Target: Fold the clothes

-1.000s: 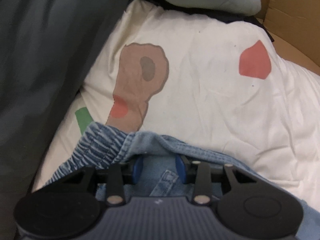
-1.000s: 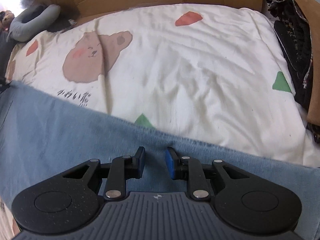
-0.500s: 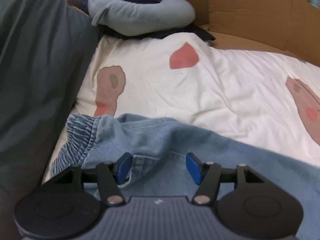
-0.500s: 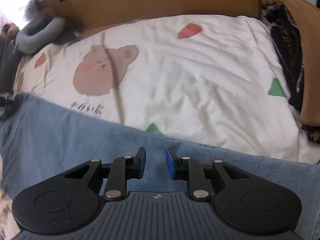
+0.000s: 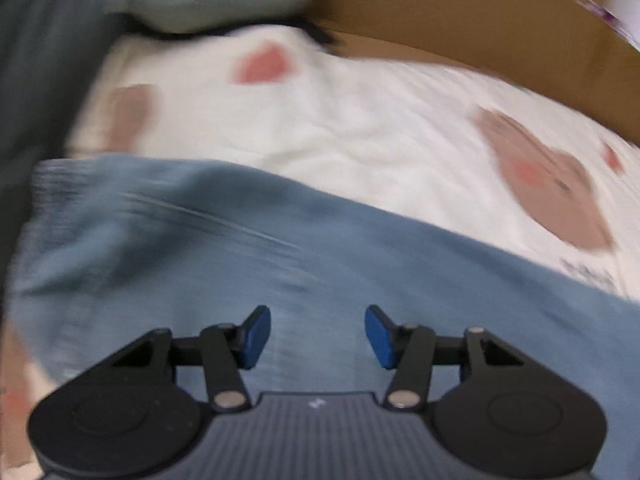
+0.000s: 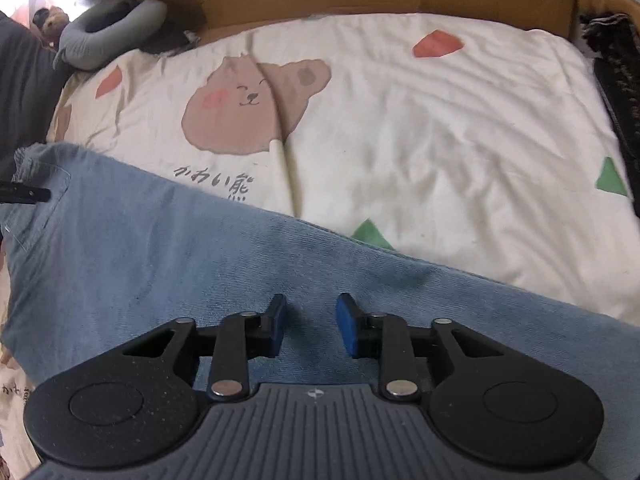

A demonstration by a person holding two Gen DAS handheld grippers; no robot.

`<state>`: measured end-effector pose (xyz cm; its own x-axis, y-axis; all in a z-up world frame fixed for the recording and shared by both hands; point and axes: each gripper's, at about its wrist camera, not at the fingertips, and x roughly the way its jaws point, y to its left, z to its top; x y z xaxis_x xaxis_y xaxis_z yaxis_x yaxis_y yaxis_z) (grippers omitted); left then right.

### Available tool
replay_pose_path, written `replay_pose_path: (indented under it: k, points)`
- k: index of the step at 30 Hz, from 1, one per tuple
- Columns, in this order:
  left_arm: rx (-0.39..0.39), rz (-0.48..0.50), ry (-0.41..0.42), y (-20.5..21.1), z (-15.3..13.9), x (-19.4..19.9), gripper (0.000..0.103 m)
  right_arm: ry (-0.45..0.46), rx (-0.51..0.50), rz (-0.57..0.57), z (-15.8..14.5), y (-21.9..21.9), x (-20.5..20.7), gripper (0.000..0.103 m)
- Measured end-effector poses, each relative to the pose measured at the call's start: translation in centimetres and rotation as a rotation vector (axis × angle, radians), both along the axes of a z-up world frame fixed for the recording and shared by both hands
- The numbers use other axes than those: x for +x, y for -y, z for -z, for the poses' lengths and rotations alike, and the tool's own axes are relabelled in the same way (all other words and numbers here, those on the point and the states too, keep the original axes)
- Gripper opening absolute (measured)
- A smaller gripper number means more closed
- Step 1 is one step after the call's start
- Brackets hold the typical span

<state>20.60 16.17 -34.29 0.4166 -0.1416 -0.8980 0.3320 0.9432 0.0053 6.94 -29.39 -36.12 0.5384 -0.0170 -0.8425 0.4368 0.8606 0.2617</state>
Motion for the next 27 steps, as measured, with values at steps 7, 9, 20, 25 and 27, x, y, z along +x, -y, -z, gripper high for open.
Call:
replay_pose_path:
  k: [7,9,20,25,27]
  points:
    - [-0.075,0.154,-0.031,7.3,2.2,-2.5,0.064,-0.009,-0.032,-0.028,0.7,0.3,1.4,0.033]
    - [-0.075,0.199,-0.029,8.9,2.5,-3.0,0.065,-0.013,-0.041,-0.03,0.8,0.3,1.7,0.032]
    - [0.002,0.293,-0.019,15.3,5.7,-3.8,0.088,-0.028,-0.035,-0.028,1.1,1.0,3.0,0.031]
    - [0.044,0.274,-0.061,17.0,5.6,-2.1,0.092,-0.035,0.045,-0.006,0.7,2.2,3.0,0.032]
    - [0.039,0.265,-0.057,17.1,4.8,-1.4,0.082,-0.012,0.093,0.026,0.3,3.1,2.3,0.032]
